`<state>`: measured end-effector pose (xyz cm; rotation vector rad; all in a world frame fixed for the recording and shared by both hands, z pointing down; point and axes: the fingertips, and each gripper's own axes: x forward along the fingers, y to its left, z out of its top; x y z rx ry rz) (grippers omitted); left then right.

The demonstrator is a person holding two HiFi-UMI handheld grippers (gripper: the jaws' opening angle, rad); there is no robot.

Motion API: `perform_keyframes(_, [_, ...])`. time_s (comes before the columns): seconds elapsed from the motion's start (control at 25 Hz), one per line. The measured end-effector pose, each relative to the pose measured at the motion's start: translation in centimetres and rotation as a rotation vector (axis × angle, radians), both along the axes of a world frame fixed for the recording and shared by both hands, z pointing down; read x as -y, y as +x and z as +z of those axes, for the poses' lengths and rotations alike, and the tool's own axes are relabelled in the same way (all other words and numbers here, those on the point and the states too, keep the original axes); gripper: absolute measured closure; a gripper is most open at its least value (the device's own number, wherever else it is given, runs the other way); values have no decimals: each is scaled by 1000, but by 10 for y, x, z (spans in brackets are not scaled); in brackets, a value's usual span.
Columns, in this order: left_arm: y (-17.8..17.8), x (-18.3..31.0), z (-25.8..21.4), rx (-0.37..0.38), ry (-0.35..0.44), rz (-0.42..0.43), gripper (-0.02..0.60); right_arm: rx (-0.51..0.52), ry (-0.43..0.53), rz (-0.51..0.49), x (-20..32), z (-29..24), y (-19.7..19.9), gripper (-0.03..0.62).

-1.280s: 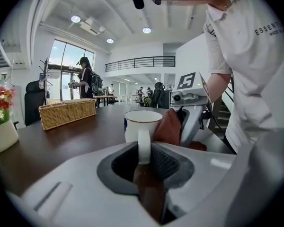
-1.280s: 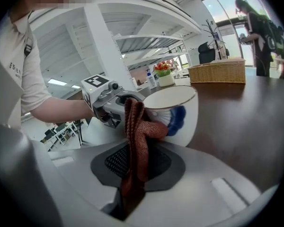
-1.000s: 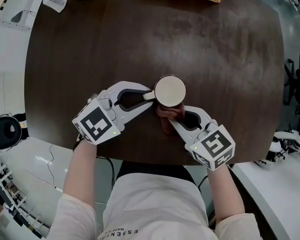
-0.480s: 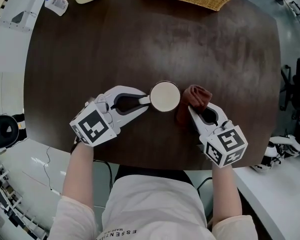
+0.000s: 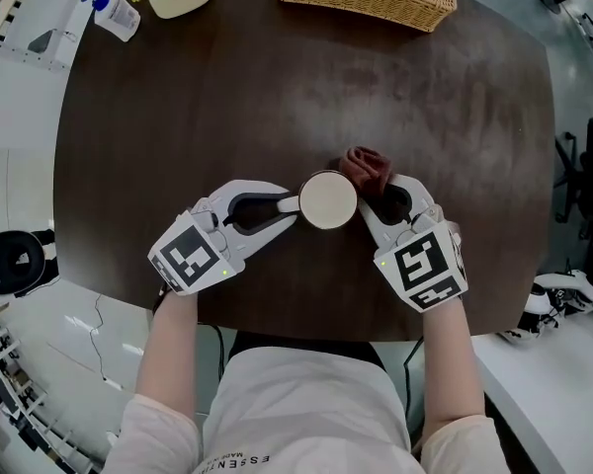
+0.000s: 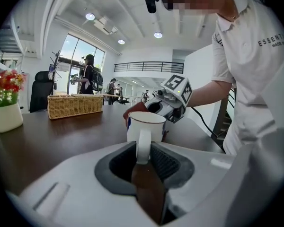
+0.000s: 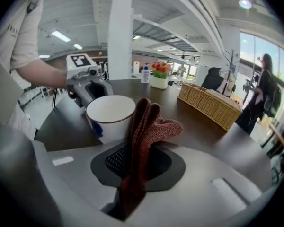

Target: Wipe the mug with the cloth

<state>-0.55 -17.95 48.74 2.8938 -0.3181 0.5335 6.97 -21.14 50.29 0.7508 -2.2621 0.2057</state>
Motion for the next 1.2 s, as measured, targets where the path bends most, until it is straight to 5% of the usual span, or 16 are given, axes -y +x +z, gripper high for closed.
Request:
perform_keyframes(0.2, [-2,4,0,-8,-8,-26,500,-108,56,-103,-20,3,-3,510])
perform_keyframes(0.56, [-4,6,-1,-10,-20,-33,499,14,-43,-12,-55,2,-9,510])
perform_keyframes(0.8, [-5,9,0,-10,-11,-18,498,78,-80,-103,-93,3,-31,511])
perform_keyframes(1.0, [-4,7,1,30,12,70,499,77,-84,-51,-59,-2,7,511])
perform_keyframes(1.2, [-4,7,1,34,10,139,499,83,-23,-162,-2,-22,8,511])
